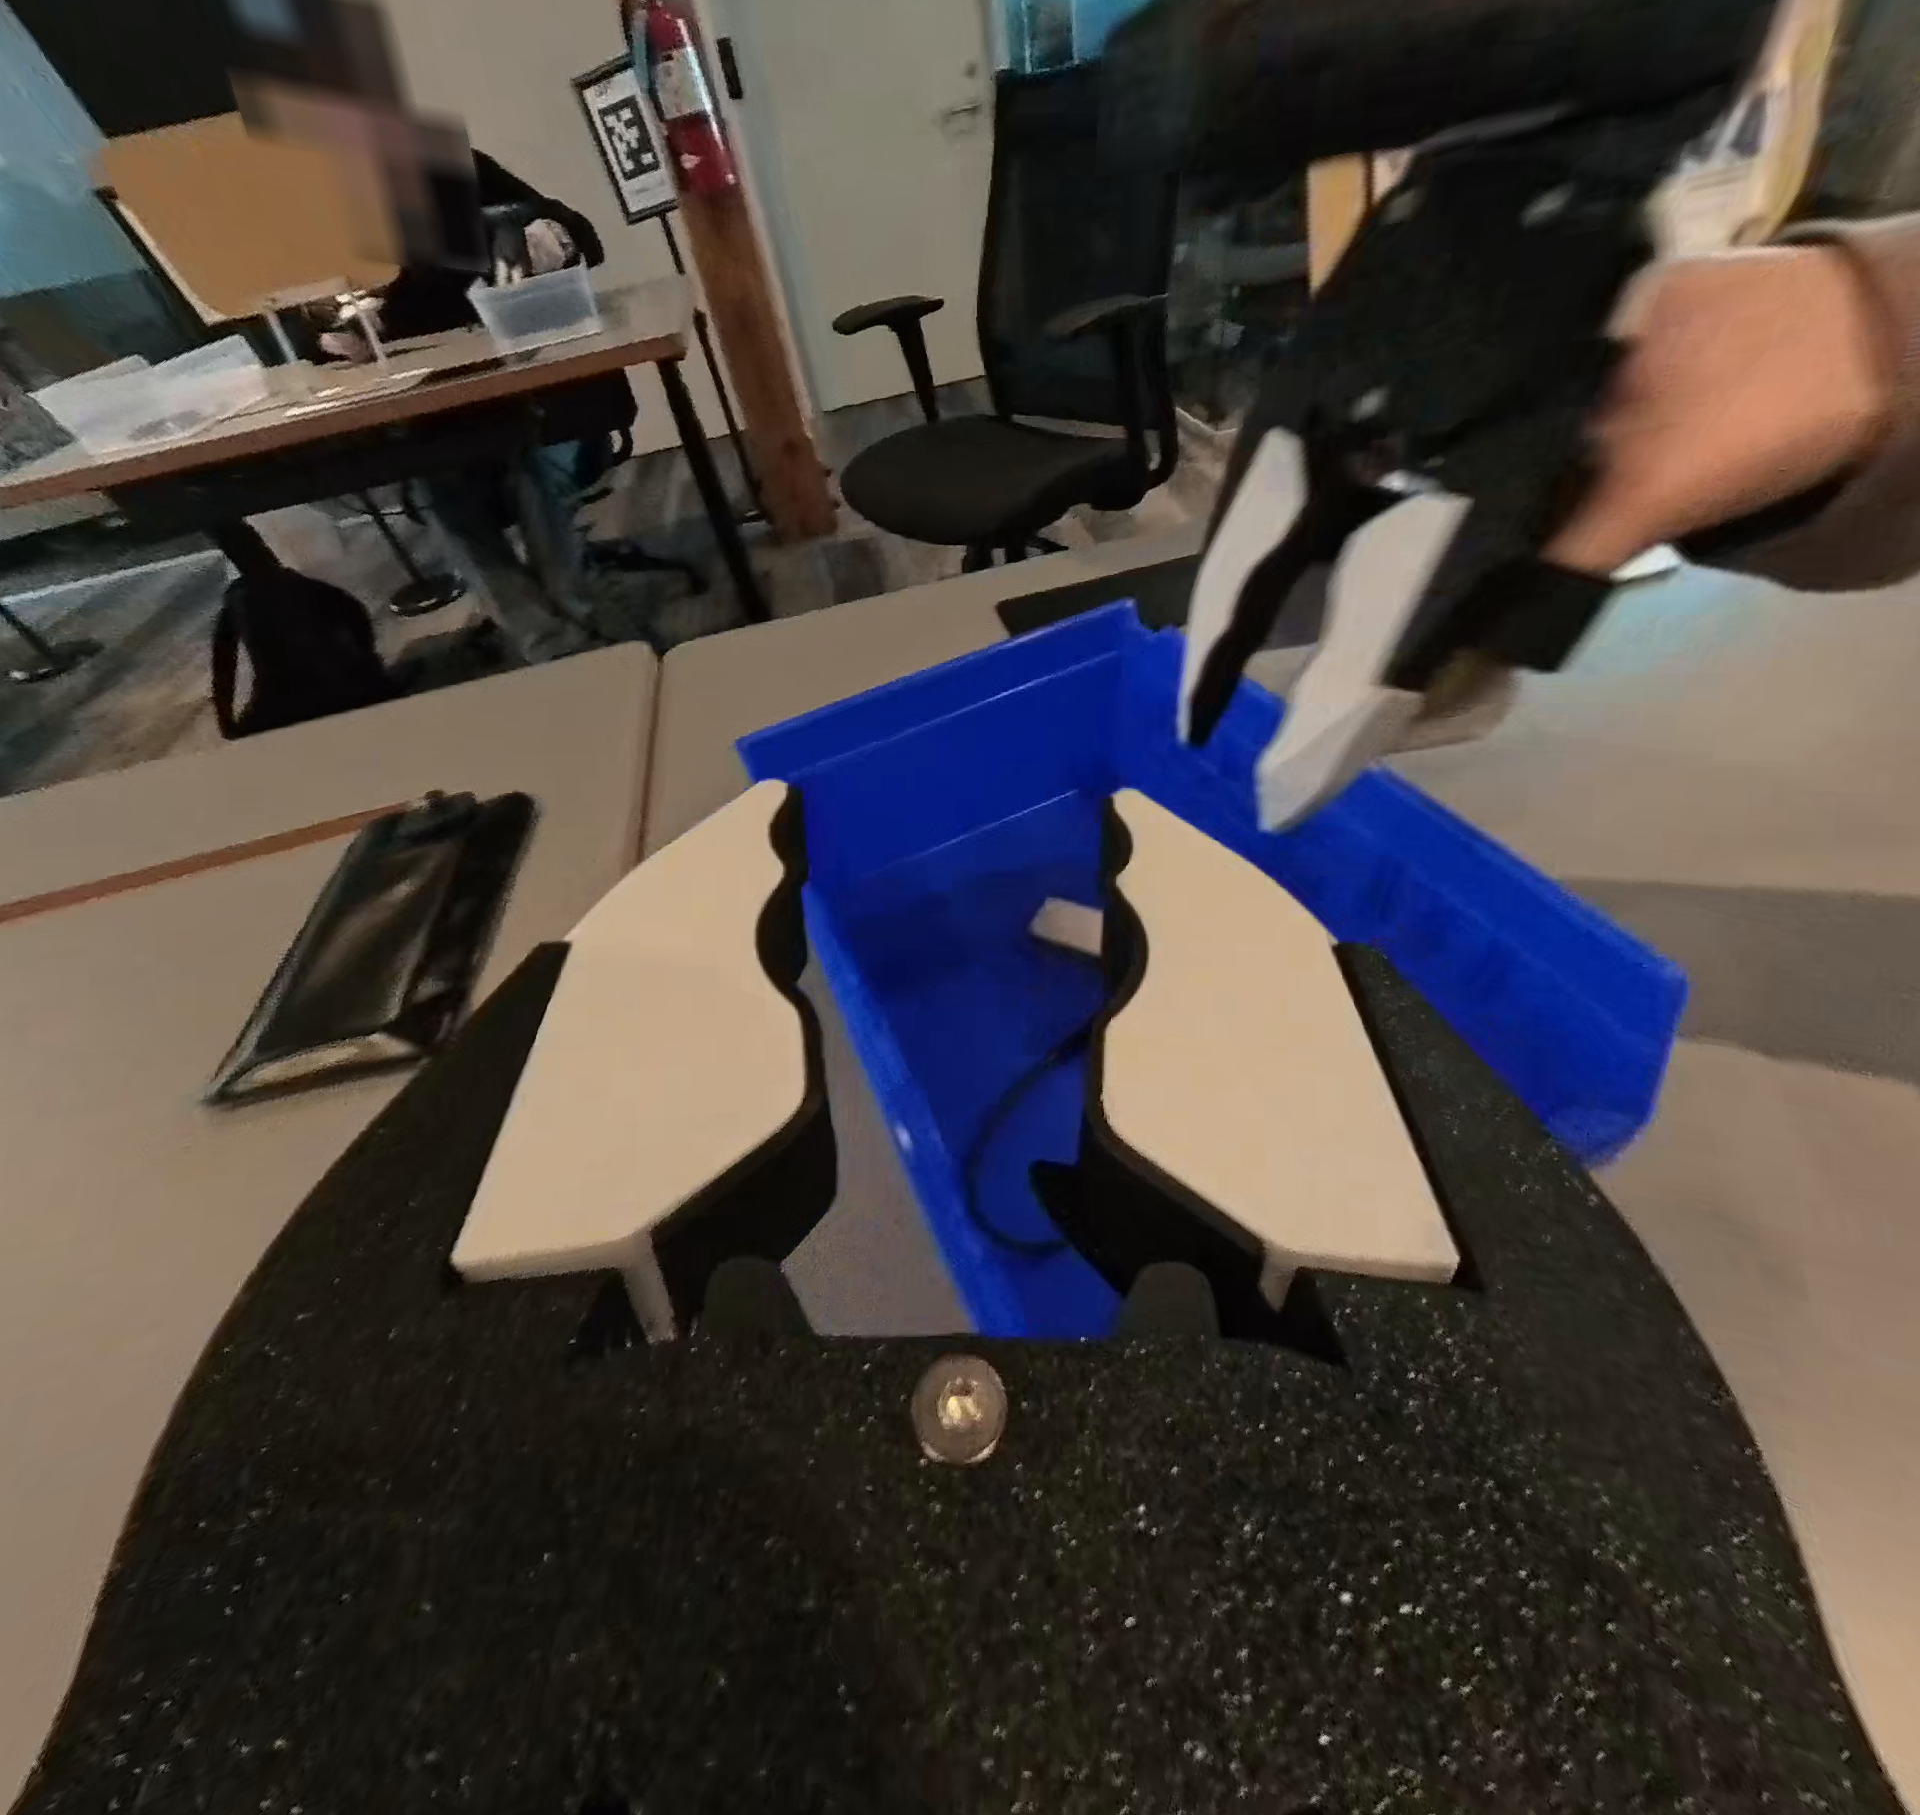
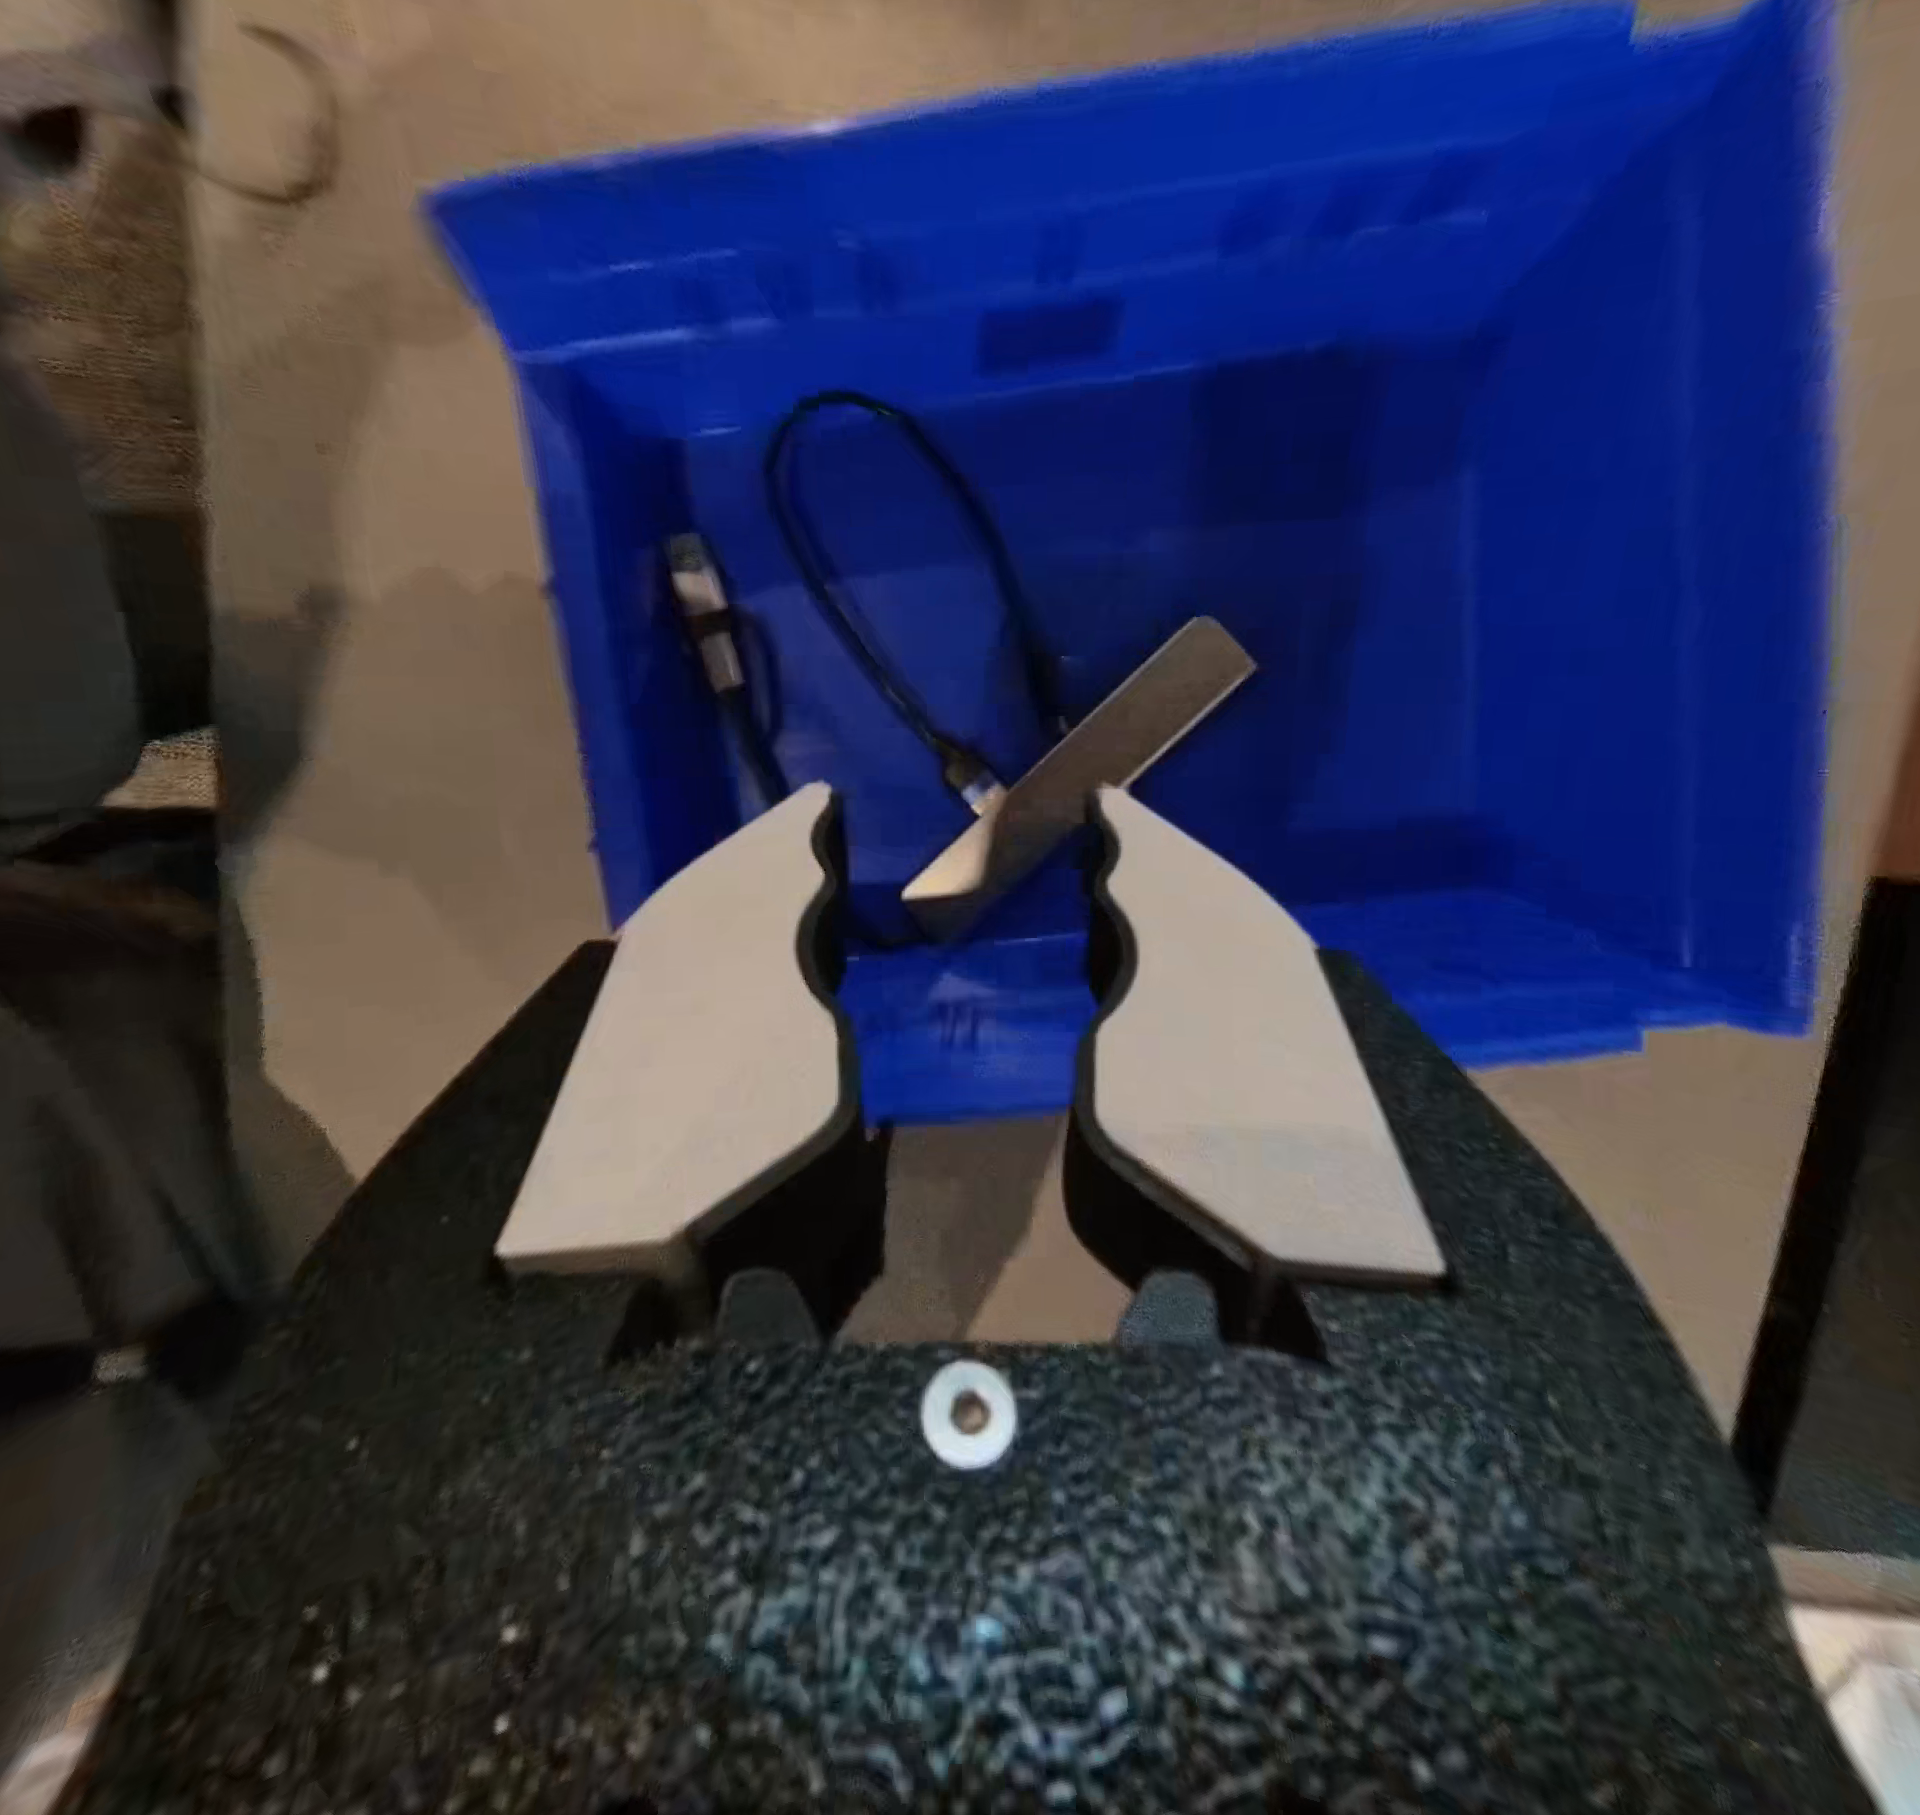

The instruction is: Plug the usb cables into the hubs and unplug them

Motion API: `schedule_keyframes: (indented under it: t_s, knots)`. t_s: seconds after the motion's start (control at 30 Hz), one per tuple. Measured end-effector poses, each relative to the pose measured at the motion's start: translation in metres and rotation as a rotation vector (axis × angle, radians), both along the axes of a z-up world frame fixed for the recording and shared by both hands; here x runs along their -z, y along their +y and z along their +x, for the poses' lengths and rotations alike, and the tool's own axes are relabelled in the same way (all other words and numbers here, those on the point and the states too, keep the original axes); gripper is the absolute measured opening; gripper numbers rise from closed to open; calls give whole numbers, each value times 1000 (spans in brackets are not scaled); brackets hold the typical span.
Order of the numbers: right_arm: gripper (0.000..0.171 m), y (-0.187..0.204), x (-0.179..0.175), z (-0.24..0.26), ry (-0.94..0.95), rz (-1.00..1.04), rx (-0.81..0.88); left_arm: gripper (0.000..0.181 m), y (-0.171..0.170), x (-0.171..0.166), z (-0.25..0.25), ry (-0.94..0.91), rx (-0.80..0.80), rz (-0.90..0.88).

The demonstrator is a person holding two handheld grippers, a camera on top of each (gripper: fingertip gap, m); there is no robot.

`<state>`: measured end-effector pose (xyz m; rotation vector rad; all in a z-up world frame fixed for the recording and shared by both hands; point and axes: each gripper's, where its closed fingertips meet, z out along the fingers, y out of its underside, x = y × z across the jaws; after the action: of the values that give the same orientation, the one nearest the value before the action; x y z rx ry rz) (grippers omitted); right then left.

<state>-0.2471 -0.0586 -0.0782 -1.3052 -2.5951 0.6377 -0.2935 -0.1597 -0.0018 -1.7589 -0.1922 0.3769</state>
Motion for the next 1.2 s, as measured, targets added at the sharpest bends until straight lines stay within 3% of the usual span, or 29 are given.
schedule_keyframes:
  t_s: [0.03,0.33,0.53,0.6,0.63,0.77,0.87,0.93,1.0,1.2]
  knots:
    - [43,0,12,-12,-66,31,45,53,-6,2,-3,4,-10,2]
    - [61,35,114,-50,-437,264,387,54,-39,-2,3,36,4,28]
    - [57,36,134,-49,-508,183,489,52,-45,-9,14,54,31,48]
    - [48,39,137,-50,-484,215,472,52,-46,-11,16,51,42,58]
    - [33,36,136,-50,-476,206,456,52,-46,-13,16,54,41,66]
    - [31,30,135,-50,-462,184,420,53,-44,-19,23,54,84,110]
    - [31,22,120,-55,-393,124,369,57,-39,-23,41,55,221,164]
    - [31,18,98,-60,-280,82,324,61,-36,-23,39,42,230,178]
    - [31,14,69,-62,-136,37,276,65,-32,-19,35,29,214,169]
    - [30,6,-38,-40,418,-78,129,102,10,-21,50,33,247,198]
